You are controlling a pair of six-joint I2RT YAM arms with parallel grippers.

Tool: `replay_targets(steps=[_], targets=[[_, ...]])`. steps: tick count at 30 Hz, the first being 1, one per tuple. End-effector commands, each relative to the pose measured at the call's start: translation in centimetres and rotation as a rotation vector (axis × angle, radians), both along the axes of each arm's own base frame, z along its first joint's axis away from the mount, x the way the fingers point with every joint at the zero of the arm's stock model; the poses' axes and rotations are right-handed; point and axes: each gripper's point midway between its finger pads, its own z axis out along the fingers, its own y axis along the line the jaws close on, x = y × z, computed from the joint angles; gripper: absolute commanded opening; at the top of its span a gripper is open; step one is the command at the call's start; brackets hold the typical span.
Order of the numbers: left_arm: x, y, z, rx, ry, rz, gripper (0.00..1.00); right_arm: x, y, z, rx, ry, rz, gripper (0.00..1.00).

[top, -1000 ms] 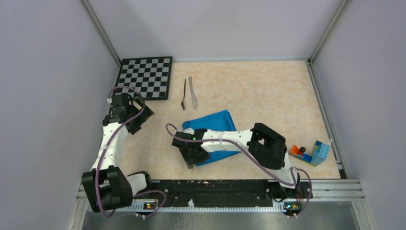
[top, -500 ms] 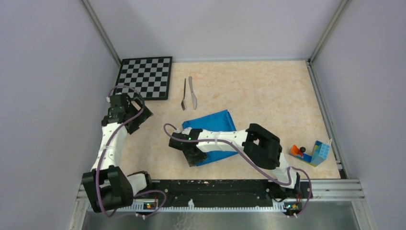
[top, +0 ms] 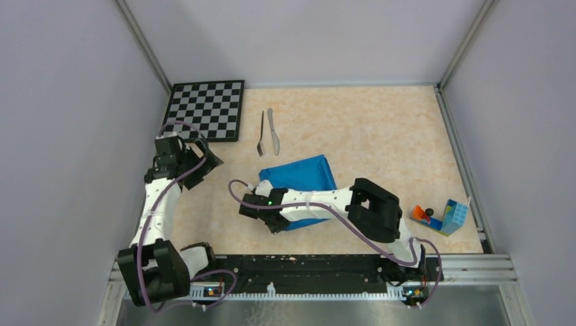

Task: Fold the napkin into a case and place the utensils inside
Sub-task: Smooth out the lower triangle-folded napkin at the center of the board.

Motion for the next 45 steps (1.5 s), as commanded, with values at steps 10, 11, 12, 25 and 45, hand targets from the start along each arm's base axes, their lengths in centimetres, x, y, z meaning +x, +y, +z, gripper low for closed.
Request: replay_targets(steps=[10, 11, 12, 25, 45], targets=[[-3.0, -10.5, -1.7, -0.520, -0.196, -0.416, 0.95, 0.5, 1.5, 7.5, 0.527, -0.040, 0.126, 0.00], [-3.5, -10.9, -2.3, -0.551, -0.182, -0.399, 0.96, 0.6, 1.2, 7.8, 0.553, -0.037, 0.112, 0.00], [-3.5, -11.1, -2.6, -0.562, -0.191, -0.391, 0.98, 0.6, 0.9, 8.1, 0.572, -0.037, 0.106, 0.00], [-2.4, -16.5, -8.2, -0.638, -0.051, -0.214, 0.89, 0.9, -1.2, 10.3, 0.761, -0.019, 0.066, 0.00], [1.5, -13.9, -9.2, -0.276, -0.071, -0.186, 0.19, -1.5, -2.1, 9.3, 0.879, 0.054, 0.169, 0.00]])
